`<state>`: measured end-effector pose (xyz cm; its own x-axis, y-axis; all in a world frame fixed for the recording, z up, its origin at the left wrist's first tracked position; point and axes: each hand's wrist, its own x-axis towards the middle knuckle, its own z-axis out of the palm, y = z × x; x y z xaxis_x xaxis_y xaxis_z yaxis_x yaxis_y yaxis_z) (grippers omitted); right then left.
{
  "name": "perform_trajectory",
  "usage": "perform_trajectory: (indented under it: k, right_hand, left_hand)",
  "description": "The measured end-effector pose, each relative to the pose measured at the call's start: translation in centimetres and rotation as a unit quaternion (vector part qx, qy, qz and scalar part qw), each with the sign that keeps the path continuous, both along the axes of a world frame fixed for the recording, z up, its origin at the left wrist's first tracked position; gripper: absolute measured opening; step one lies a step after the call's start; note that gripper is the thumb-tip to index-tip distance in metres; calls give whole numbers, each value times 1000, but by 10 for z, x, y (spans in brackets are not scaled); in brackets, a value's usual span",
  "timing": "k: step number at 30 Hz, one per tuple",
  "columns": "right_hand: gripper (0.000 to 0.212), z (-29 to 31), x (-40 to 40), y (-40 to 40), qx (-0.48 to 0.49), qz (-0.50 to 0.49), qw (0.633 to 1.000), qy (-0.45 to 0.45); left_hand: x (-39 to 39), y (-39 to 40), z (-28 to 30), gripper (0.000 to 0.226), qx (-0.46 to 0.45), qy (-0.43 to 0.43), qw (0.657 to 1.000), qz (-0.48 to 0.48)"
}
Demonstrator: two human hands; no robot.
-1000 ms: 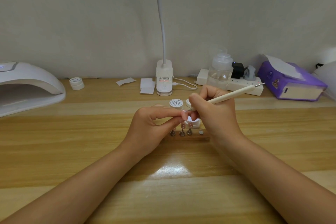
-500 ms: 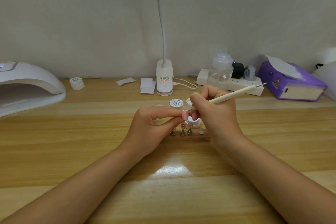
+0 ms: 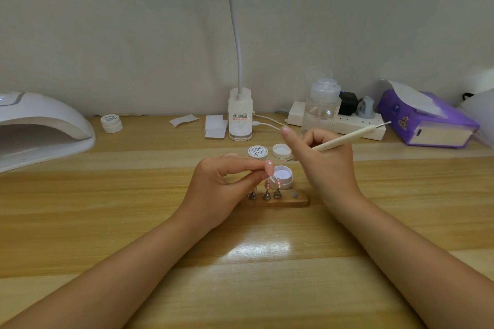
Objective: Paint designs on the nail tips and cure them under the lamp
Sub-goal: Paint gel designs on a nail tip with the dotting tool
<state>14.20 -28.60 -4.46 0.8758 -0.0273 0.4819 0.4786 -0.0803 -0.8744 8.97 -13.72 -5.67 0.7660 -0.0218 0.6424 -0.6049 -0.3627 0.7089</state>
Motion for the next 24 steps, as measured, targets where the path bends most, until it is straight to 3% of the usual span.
perform_trajectory:
  k: [8, 24]
  right_hand:
    - [48, -10, 6, 0, -129, -57, 990, -9]
    - [46, -13, 5, 0, -142, -23, 989, 27]
  left_hand:
    - [1, 0, -1, 27, -1, 1, 1000, 4]
    - [1, 1, -1, 26, 9, -11, 1000, 6]
